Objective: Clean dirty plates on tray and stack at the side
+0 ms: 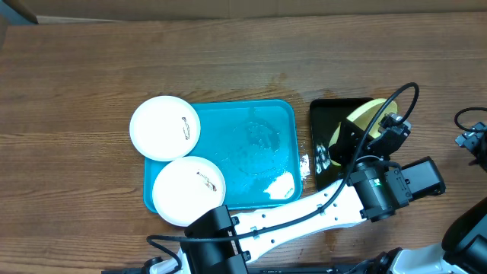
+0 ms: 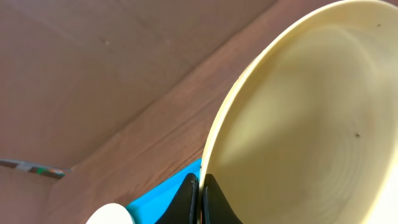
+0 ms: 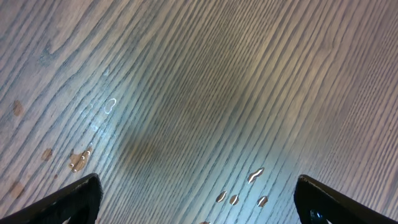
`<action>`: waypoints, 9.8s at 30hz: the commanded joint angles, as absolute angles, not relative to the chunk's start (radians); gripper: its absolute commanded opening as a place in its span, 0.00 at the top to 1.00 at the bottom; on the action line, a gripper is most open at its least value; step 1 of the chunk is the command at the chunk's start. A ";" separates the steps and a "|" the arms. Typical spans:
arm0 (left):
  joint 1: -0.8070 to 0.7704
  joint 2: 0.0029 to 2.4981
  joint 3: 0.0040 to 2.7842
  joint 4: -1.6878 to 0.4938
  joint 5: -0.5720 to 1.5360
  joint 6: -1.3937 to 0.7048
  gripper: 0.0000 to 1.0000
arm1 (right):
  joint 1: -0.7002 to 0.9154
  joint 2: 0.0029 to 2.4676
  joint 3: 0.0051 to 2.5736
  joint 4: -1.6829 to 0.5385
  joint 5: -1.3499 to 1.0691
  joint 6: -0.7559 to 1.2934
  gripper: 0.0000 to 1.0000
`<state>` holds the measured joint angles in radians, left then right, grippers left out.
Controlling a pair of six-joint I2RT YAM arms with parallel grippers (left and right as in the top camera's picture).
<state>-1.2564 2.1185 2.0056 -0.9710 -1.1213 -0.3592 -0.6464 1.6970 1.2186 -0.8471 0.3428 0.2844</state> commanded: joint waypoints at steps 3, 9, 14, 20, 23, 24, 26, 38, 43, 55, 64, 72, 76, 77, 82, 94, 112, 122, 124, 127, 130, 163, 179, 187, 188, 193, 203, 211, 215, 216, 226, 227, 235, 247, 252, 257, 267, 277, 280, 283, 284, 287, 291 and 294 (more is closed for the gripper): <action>-1.257 2.099 2.032 -0.970 -1.061 -0.370 0.96 | -0.646 1.678 1.238 -0.842 0.342 0.289 0.00; -1.255 2.098 2.032 -0.936 -1.122 -0.363 0.96 | -0.646 1.678 1.238 -0.842 0.342 0.289 0.00; -1.246 2.098 2.032 -0.906 -1.068 -0.279 0.96 | -0.646 1.678 1.238 -0.842 0.342 0.289 0.00; -1.172 2.091 2.045 -0.919 -0.888 -0.304 0.96 | -0.646 1.678 1.238 -0.842 0.342 0.289 0.00; -1.087 2.063 2.058 -0.920 -0.760 -0.303 0.96 | -0.646 1.678 1.238 -0.842 0.342 0.289 0.00; -1.053 2.049 2.060 -0.920 -0.711 -0.303 0.96 | -0.646 1.678 1.238 -0.842 0.342 0.289 0.00; -0.974 2.010 2.062 -0.920 -0.607 -0.303 0.96 | -0.646 1.678 1.238 -0.842 0.342 0.289 0.00; -0.211 1.851 2.061 -1.089 -0.103 -0.385 0.96 | -0.646 1.678 1.238 -0.842 0.342 0.289 0.00; 0.118 1.887 2.046 -1.179 -0.043 -0.418 0.96 | -0.646 1.678 1.238 -0.842 0.342 0.289 0.00; 0.512 2.060 1.961 -1.246 -0.059 -0.458 0.96 | -0.646 1.678 1.238 -0.842 0.342 0.289 0.00; 0.585 2.187 1.952 -1.236 -0.070 -0.441 0.96 | -0.646 1.678 1.238 -0.842 0.342 0.289 0.00; 0.582 2.201 1.953 -1.235 -0.096 -0.392 0.19 | -0.646 1.678 1.238 -0.842 0.342 0.289 0.00; 0.582 2.201 1.964 -1.252 -0.019 -0.315 0.05 | -0.646 1.678 1.238 -0.842 0.342 0.289 0.00; 0.582 2.201 1.974 -1.262 0.005 -0.309 0.05 | -0.646 1.678 1.238 -0.842 0.342 0.289 0.00; 0.568 2.195 2.022 -1.336 0.202 -0.228 0.08 | -0.646 1.678 1.238 -0.842 0.342 0.289 0.00; 0.317 2.194 2.003 -1.503 0.113 -0.175 0.20 | -0.646 1.678 1.238 -0.842 0.342 0.289 0.00; 0.263 2.194 1.945 -1.472 0.007 -0.153 0.31 | -0.646 1.678 1.238 -0.842 0.342 0.289 0.00; 0.254 2.195 1.807 -1.353 0.112 -0.153 0.50 | -0.646 1.678 1.238 -0.842 0.342 0.289 0.00; 0.249 2.195 1.807 -1.353 0.179 -0.153 0.50 | -0.646 1.678 1.238 -0.842 0.342 0.289 0.00; 0.234 2.195 1.807 -1.351 0.247 -0.153 0.54 | -0.646 1.678 1.238 -0.842 0.342 0.289 0.00; 0.201 2.195 1.806 -1.343 0.263 -0.153 0.54 | -0.646 1.678 1.238 -0.842 0.342 0.289 0.00; 0.251 2.177 1.874 -1.355 0.051 -0.165 0.43 | -0.646 1.678 1.238 -0.842 0.342 0.289 0.00; 0.147 2.177 1.760 -1.240 0.147 -0.164 0.43 | -0.646 1.678 1.238 -0.842 0.342 0.289 0.00; 0.078 2.177 1.737 -1.216 0.264 -0.153 0.40 | -0.646 1.678 1.238 -0.842 0.342 0.289 0.00; 0.065 2.177 1.736 -1.209 0.264 -0.154 0.39 | -0.646 1.678 1.238 -0.842 0.342 0.289 0.00; 0.012 2.177 1.741 -1.183 0.272 -0.133 0.41 | -0.646 1.678 1.238 -0.842 0.342 0.289 0.00; 0.042 2.088 1.840 -1.263 0.120 -0.162 0.44 | -0.646 1.678 1.238 -0.842 0.342 0.289 0.00; 0.118 2.108 1.807 -1.267 -0.065 -0.177 0.36 | -0.646 1.678 1.238 -0.842 0.342 0.289 0.00; 0.148 2.152 1.791 -1.243 -0.051 -0.177 0.36 | -0.646 1.678 1.238 -0.842 0.342 0.289 0.00; 0.152 2.160 1.791 -1.242 -0.039 -0.177 0.36 | -0.646 1.678 1.238 -0.842 0.342 0.289 0.00; 0.140 2.204 1.783 -1.225 0.128 -0.127 0.37 | -0.646 1.678 1.238 -0.842 0.342 0.289 0.00; 0.137 2.204 1.781 -1.224 0.125 -0.127 0.36 | -0.646 1.678 1.238 -0.842 0.342 0.289 0.00; 0.134 2.204 1.725 -1.172 0.127 -0.127 0.36 | -0.646 1.678 1.238 -0.842 0.342 0.289 0.00; 0.044 2.204 1.665 -1.106 0.290 -0.127 0.39 | -0.646 1.678 1.238 -0.842 0.342 0.289 0.00; -0.050 2.204 1.664 -1.085 0.308 -0.139 0.37 | -0.646 1.678 1.238 -0.842 0.342 0.289 0.00; -0.155 2.204 1.664 -1.039 0.311 -0.191 0.32 | -0.646 1.678 1.238 -0.842 0.342 0.289 0.00; -0.272 2.204 1.664 -1.012 0.302 -0.250 0.30 | -0.646 1.678 1.238 -0.842 0.342 0.289 0.00; -0.279 2.204 1.664 -1.037 0.226 -0.271 0.72 | -0.646 1.678 1.238 -0.842 0.342 0.289 0.00; -0.280 2.204 1.664 -1.039 0.226 -0.316 0.83 | -0.646 1.678 1.238 -0.842 0.342 0.289 0.00; -0.280 2.204 1.664 -1.050 0.226 -0.409 0.95 | -0.646 1.678 1.238 -0.842 0.342 0.289 0.00; -0.280 2.204 1.664 -1.058 0.226 -0.439 0.96 | -0.646 1.678 1.238 -0.842 0.342 0.289 0.00; -0.280 2.204 1.664 -1.087 0.226 -0.499 0.96 | -0.646 1.678 1.238 -0.842 0.342 0.289 0.00; -0.281 2.204 1.664 -1.103 0.220 -0.468 0.93 | -0.646 1.678 1.238 -0.842 0.342 0.289 0.00; -0.276 2.204 1.664 -1.097 0.193 -0.411 0.75 | -0.646 1.678 1.238 -0.842 0.342 0.289 0.00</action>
<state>-0.2752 2.1960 1.6718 -1.1004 0.2276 -0.4427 -0.6464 1.6970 1.2186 -0.8471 0.3397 0.2844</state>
